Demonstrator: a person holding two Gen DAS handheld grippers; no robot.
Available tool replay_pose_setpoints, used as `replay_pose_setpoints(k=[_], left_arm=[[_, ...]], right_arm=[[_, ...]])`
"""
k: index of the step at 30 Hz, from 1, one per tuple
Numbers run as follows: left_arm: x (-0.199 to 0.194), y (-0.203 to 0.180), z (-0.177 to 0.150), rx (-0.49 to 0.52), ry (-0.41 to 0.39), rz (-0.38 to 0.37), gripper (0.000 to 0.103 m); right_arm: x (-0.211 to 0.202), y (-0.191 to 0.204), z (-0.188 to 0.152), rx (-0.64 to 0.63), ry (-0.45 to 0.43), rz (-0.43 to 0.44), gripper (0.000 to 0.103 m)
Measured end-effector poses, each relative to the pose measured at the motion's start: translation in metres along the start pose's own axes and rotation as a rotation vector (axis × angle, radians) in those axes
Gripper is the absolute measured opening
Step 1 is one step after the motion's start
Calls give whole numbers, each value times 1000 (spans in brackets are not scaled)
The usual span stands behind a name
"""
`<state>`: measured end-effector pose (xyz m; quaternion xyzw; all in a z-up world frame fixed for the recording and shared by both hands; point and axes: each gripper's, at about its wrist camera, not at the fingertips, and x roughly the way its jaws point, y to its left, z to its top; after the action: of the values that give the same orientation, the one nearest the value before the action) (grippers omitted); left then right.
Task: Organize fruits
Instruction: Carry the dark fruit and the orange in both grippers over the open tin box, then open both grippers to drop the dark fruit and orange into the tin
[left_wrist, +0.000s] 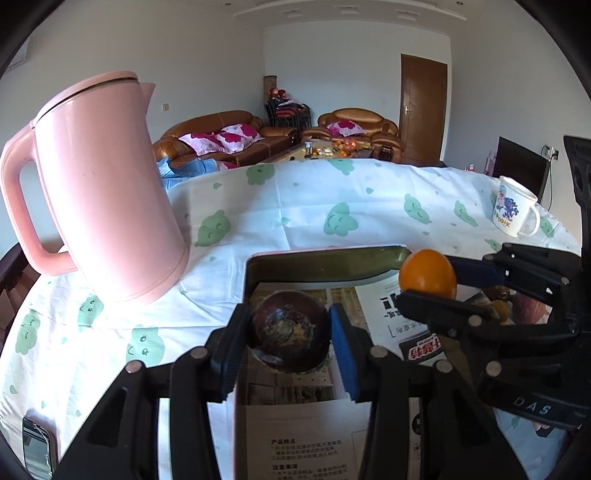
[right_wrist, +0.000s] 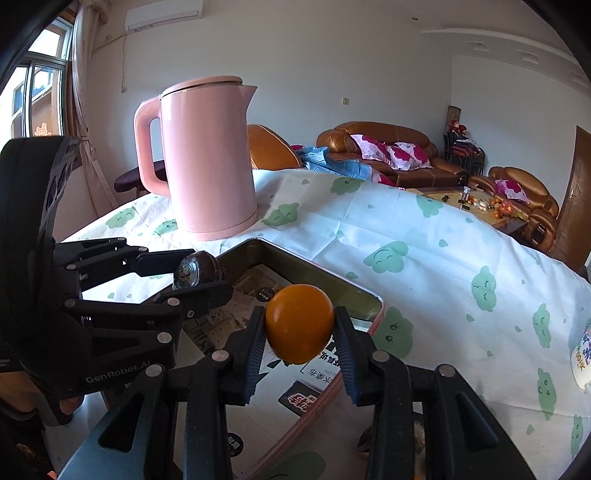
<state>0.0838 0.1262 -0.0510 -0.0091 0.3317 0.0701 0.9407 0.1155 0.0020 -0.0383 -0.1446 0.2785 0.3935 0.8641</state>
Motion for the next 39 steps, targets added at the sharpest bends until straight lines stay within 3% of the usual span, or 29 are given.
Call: replay_pose_setpoints(k=[17,27,30,35,39], left_arm=[[9,0,2,41,61,48,46],[8,-4,2,73,51,62,48],[-1,-2,3,65,26,83,59],[-36,7,1,-11,-80,67,93],[-69,-4,-5,-44,-171,11,98]], right_arm=[[18,10,1,-51,73,-33,38],[23,15,-1,-73,103,-45,39],[16,12,-1,-56,84,-68,48],[-15,9,-3,-38,29,-77,55],[-60,2,-18,-23,-18,-109,55]])
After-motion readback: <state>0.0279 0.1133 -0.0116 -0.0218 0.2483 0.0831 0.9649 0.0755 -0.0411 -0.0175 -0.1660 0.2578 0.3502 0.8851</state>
